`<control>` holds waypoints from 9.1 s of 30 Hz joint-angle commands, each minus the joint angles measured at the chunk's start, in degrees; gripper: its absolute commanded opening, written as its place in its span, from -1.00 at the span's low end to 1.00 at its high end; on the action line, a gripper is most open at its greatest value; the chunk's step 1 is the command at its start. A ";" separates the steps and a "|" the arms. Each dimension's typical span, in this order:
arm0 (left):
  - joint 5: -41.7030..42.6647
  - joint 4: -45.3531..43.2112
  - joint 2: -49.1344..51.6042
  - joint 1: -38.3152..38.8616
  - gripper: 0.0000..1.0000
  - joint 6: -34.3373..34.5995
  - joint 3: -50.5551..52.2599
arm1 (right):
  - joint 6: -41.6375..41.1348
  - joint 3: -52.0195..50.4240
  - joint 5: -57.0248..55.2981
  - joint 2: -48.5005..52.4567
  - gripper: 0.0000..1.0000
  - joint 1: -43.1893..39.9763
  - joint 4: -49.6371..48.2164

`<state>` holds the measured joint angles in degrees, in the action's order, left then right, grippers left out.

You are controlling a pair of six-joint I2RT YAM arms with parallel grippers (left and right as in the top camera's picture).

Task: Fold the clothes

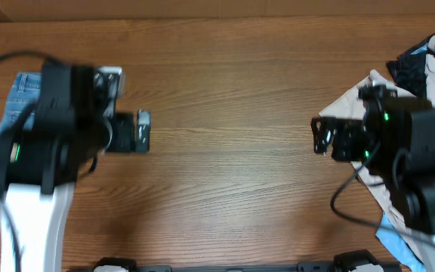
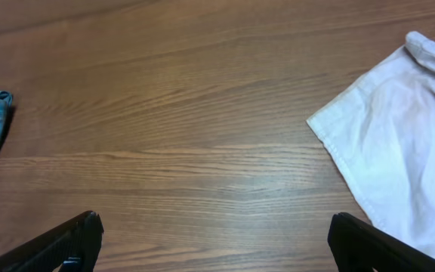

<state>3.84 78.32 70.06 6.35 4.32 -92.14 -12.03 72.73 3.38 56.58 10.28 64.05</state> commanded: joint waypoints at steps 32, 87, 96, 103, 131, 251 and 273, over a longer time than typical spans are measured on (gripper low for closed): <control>-17.75 -18.40 -23.08 0.04 1.00 2.14 40.92 | -3.21 -27.04 -13.66 -23.50 1.00 0.90 -11.41; -17.75 -18.58 -6.75 0.04 1.00 2.14 40.92 | 11.19 -72.28 -8.15 -56.41 1.00 2.49 -59.65; -17.75 -18.58 -6.73 0.04 1.00 2.14 40.92 | 11.19 -72.28 -8.20 -56.41 1.00 2.54 -59.65; -17.75 -18.62 -6.73 0.04 1.00 2.14 40.92 | 11.19 -72.28 -8.20 -56.41 1.00 2.54 -59.65; -16.72 -17.44 -20.35 0.07 1.00 2.14 40.96 | 11.19 -72.28 -8.22 -56.41 1.00 2.54 -59.65; -2.93 -73.90 -69.85 -2.23 0.99 1.51 91.86 | 11.19 -72.28 -8.20 -56.41 1.00 2.54 -59.65; -2.93 -73.90 -69.85 -2.23 1.00 1.49 91.86 | 11.19 -72.28 -8.20 -56.41 1.00 2.54 -59.65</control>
<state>0.45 4.36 0.86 4.40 6.00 -0.49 -1.23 1.06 -4.86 0.73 13.10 4.71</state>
